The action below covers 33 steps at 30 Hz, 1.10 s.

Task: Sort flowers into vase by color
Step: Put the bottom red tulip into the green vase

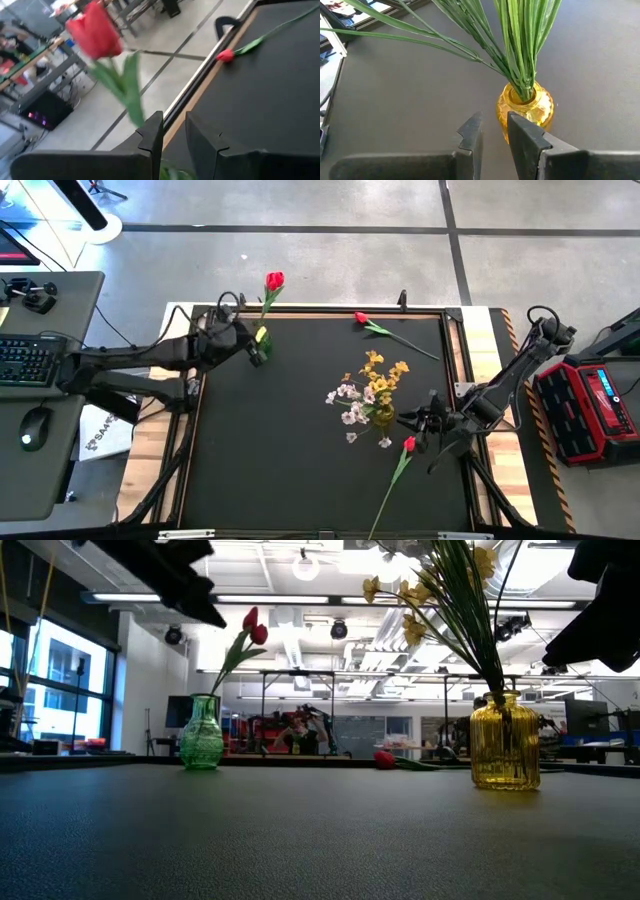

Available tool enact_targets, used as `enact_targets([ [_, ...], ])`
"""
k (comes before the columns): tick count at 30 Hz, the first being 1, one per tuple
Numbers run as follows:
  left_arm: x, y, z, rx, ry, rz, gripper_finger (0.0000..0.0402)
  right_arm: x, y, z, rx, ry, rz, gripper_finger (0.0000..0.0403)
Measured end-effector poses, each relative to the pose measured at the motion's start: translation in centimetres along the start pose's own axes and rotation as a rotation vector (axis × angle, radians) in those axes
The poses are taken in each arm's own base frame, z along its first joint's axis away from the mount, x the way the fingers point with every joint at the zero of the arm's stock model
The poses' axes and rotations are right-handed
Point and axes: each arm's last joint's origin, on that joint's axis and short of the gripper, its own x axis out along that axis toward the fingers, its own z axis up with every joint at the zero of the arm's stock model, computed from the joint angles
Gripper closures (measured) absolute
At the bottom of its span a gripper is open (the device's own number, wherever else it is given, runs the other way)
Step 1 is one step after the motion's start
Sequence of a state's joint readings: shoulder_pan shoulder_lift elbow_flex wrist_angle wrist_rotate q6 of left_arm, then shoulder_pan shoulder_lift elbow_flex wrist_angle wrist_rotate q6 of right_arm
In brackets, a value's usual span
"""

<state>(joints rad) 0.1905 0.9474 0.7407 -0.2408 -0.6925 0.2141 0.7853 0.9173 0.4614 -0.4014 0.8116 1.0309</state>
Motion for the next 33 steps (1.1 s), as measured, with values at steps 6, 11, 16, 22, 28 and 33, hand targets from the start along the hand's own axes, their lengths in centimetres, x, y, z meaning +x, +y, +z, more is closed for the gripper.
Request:
enact_targets([
  [6,-2.1,-2.5,0.5,0.023,-0.055,-0.040,0.0348,0.0,-0.1,0.0,-0.006,0.003,-0.004,0.0328],
  [11,-3.0,-4.5,0.6,0.035,-0.079,-0.096,0.0357,0.0,0.0,0.0,-0.060,0.003,0.004,0.0328],
  [16,-2.6,-6.2,0.5,0.100,-0.070,-0.123,0.0362,-1.3,2.1,2.2,-0.016,0.165,0.172,0.0327],
  [22,-1.4,-7.9,0.4,0.117,-0.057,-0.123,0.0362,-2.8,4.3,4.3,0.179,0.475,0.136,0.0330],
  [28,-0.6,-9.1,0.1,0.134,-0.043,-0.124,0.0362,-2.3,7.7,5.0,0.336,0.697,-0.056,0.0332],
  [33,0.0,-9.8,-0.1,0.125,-0.026,-0.123,0.0362,-0.4,10.9,4.6,0.409,0.710,-0.119,0.0331],
])
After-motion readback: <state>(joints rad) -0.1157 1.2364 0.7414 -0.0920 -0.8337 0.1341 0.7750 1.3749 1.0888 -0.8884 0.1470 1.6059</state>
